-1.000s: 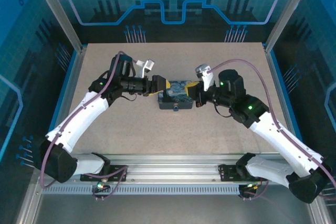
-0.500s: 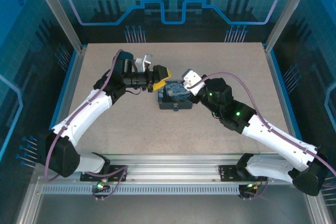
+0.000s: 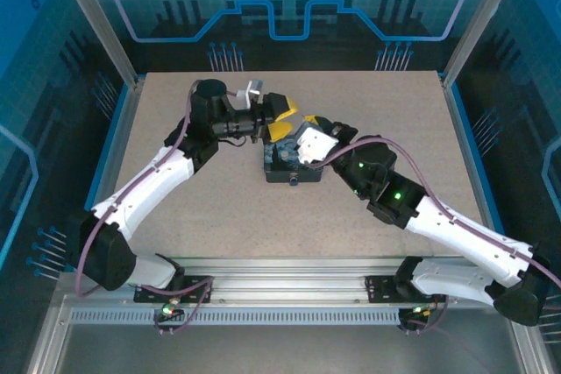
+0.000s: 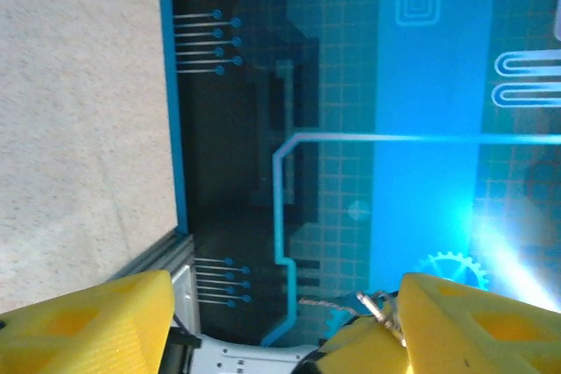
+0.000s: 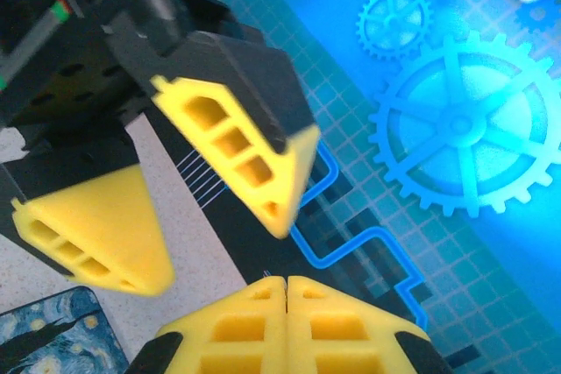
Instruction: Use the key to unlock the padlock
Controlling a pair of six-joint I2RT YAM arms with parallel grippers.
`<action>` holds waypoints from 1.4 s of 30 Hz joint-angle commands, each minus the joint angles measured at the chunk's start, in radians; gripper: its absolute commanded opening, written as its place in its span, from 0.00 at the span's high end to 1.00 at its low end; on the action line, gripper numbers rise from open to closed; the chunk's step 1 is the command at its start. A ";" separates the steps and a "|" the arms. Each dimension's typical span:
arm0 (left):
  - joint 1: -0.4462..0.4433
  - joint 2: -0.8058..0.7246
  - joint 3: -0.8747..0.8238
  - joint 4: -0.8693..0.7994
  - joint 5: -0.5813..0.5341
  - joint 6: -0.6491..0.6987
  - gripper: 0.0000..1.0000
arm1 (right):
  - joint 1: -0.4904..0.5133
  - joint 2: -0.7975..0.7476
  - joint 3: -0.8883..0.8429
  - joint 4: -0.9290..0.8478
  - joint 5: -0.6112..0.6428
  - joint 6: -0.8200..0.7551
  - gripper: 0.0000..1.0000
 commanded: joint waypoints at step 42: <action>-0.012 0.033 0.013 0.102 0.016 -0.062 1.00 | 0.028 -0.060 -0.067 -0.038 0.030 0.056 0.67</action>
